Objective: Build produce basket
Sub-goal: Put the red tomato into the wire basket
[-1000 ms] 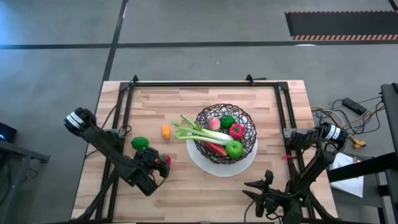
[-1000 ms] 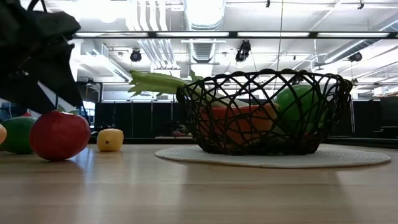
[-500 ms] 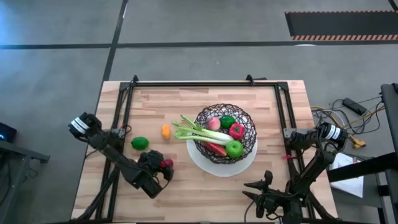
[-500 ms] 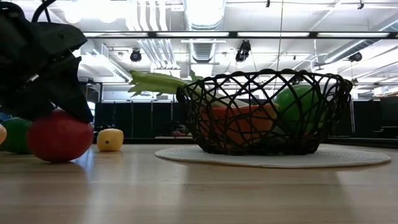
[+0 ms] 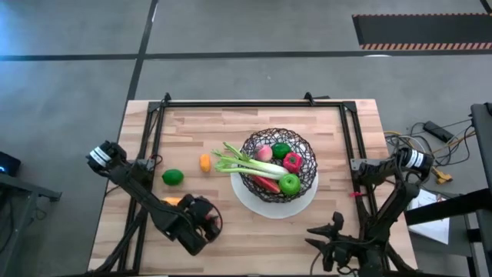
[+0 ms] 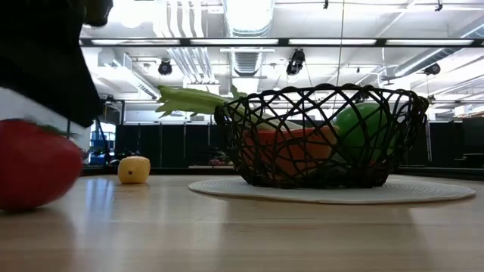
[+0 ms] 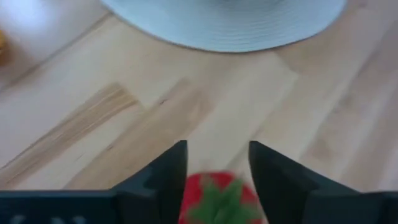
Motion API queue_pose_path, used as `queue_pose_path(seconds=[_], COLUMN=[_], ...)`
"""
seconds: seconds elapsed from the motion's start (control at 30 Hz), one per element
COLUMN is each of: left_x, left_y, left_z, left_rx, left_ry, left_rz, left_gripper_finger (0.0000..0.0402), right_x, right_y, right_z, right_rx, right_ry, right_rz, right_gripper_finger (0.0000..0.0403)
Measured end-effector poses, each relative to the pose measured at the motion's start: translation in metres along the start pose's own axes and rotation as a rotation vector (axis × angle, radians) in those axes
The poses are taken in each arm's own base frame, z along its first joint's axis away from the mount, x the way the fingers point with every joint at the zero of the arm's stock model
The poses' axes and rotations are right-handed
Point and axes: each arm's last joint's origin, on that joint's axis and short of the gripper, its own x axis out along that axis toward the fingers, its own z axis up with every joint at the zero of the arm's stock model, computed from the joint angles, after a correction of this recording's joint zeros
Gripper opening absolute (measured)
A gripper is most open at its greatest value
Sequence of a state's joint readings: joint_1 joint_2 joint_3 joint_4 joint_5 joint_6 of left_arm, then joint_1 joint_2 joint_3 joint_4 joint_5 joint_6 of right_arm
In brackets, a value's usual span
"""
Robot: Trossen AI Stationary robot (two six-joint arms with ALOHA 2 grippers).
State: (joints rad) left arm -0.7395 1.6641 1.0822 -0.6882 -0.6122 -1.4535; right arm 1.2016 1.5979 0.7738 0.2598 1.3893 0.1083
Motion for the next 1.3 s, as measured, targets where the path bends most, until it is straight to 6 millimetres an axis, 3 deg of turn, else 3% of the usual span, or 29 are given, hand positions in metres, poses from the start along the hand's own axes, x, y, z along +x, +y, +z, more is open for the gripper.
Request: queue_pose_path(seconds=[0.27,0.47,0.6,0.73,1.0,1.17,1.3], left_x=[-0.015,-0.014,-0.012,-0.018,-0.051,-0.067,-0.067], left_y=[-0.018,-0.014,-0.010,-0.006,0.007,0.020,0.024], left_z=[0.004,0.008,0.014,0.015,0.006,-0.013,-0.021], left_rx=[0.209,0.198,0.222,0.211,-0.024,-0.133,-0.149], left_ry=[0.072,0.084,0.174,0.291,0.547,0.543,0.346], left_rz=[-0.086,-0.064,-0.056,-0.071,-0.027,0.119,0.100], left_gripper_finger=[0.0076,0.0062,0.0090,0.0149,0.0269,0.0283,0.0283], right_x=[-0.020,-0.020,-0.020,-0.020,-0.020,-0.020,-0.020], right_y=[-0.005,-0.004,-0.004,-0.004,-0.004,-0.005,-0.005], right_z=[0.002,-0.001,-0.002,-0.002,-0.003,-0.005,-0.006], right_rx=[0.022,0.039,0.051,0.041,0.055,0.065,0.061], right_ry=[-0.028,-0.022,-0.021,-0.021,-0.018,-0.014,-0.012], right_rz=[0.024,0.025,0.025,0.025,0.026,0.026,0.025], right_gripper_finger=[0.0139,0.0139,0.0139,0.0139,0.0139,0.0139,0.0139])
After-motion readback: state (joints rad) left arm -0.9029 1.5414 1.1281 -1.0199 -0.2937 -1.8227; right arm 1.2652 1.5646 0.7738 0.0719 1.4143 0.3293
